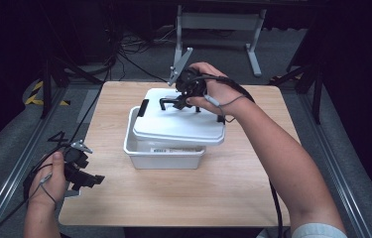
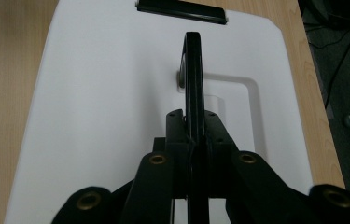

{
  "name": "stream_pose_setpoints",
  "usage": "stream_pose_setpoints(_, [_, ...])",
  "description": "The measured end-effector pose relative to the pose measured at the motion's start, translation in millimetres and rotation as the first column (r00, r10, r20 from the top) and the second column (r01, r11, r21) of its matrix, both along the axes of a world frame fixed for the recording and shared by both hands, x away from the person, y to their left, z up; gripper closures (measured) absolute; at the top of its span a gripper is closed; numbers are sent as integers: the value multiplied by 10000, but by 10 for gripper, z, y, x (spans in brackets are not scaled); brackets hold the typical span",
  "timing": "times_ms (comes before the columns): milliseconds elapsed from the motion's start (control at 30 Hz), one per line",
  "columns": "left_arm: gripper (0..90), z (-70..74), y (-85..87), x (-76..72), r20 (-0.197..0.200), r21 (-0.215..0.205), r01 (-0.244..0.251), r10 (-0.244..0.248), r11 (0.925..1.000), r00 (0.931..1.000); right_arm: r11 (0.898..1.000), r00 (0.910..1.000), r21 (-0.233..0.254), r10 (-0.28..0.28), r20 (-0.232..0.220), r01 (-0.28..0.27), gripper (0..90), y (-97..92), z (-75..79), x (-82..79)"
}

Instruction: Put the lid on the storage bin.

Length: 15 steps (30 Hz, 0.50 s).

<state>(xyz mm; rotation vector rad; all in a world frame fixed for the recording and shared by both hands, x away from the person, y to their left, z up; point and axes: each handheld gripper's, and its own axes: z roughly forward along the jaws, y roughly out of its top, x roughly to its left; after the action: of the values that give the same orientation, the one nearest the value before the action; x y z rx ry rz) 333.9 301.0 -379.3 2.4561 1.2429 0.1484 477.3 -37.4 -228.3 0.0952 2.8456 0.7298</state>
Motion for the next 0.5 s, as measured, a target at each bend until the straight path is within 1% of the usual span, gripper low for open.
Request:
stream_pose_setpoints(233, [190,4,43,-43,71,11,-79,79,10000,9999,9994,9993,-30,342,-147,-342,839,220,-106,77])
stream_pose_setpoints(367, [190,12,51,-49,100,-34,-106,106,9999,9999,9985,9983,-47,542,-235,-544,839,343,-218,120])
stream_pose_setpoints(500, [189,6,55,-44,82,-73,-84,85,9999,9999,9967,9958,24,815,-426,-815,838,405,-329,162])
